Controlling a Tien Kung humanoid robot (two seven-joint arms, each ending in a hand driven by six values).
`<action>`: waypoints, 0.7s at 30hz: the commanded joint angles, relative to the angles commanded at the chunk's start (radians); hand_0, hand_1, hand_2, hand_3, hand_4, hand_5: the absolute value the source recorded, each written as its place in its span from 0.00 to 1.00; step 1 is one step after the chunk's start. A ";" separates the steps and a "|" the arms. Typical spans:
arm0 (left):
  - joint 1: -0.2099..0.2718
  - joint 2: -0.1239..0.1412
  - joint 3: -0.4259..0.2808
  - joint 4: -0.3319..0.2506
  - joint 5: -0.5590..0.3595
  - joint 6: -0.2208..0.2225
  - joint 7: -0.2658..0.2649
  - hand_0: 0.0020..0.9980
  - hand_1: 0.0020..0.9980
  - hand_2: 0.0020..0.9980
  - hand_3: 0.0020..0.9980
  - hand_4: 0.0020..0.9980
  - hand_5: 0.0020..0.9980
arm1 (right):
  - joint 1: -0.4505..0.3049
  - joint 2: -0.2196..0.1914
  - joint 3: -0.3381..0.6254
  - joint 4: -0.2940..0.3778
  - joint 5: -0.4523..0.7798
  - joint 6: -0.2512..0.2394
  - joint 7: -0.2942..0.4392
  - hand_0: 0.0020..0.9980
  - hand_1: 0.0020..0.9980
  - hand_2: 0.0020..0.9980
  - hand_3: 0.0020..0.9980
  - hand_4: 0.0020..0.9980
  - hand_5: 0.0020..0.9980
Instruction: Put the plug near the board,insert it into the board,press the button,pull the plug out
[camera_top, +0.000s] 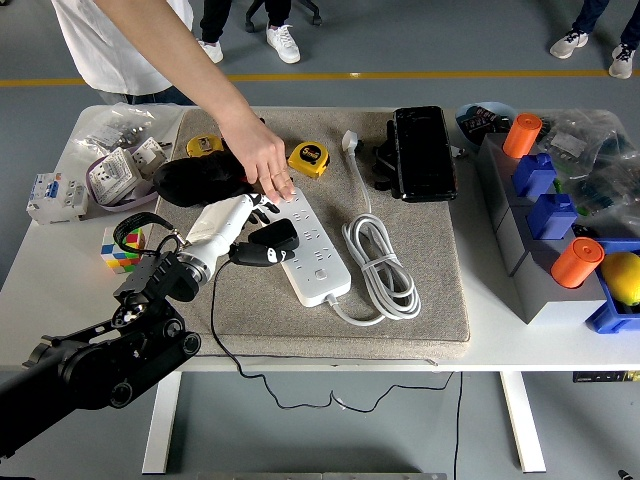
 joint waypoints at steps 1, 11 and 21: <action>0.000 0.000 0.001 0.001 -0.002 0.002 -0.001 0.41 0.54 0.55 0.62 1.00 0.39 | 0.000 0.000 0.000 0.000 0.000 0.000 0.000 0.59 0.65 0.60 0.50 0.78 0.49; -0.005 -0.010 0.011 0.024 -0.006 0.035 -0.023 0.30 0.45 0.48 0.54 0.74 0.28 | 0.001 0.000 0.000 0.000 -0.001 -0.003 0.002 0.59 0.65 0.60 0.50 0.78 0.49; -0.006 -0.012 0.013 0.033 0.007 0.022 -0.011 0.26 0.38 0.42 0.52 0.72 0.23 | 0.000 0.000 0.001 0.001 -0.002 -0.003 0.002 0.59 0.65 0.60 0.50 0.78 0.49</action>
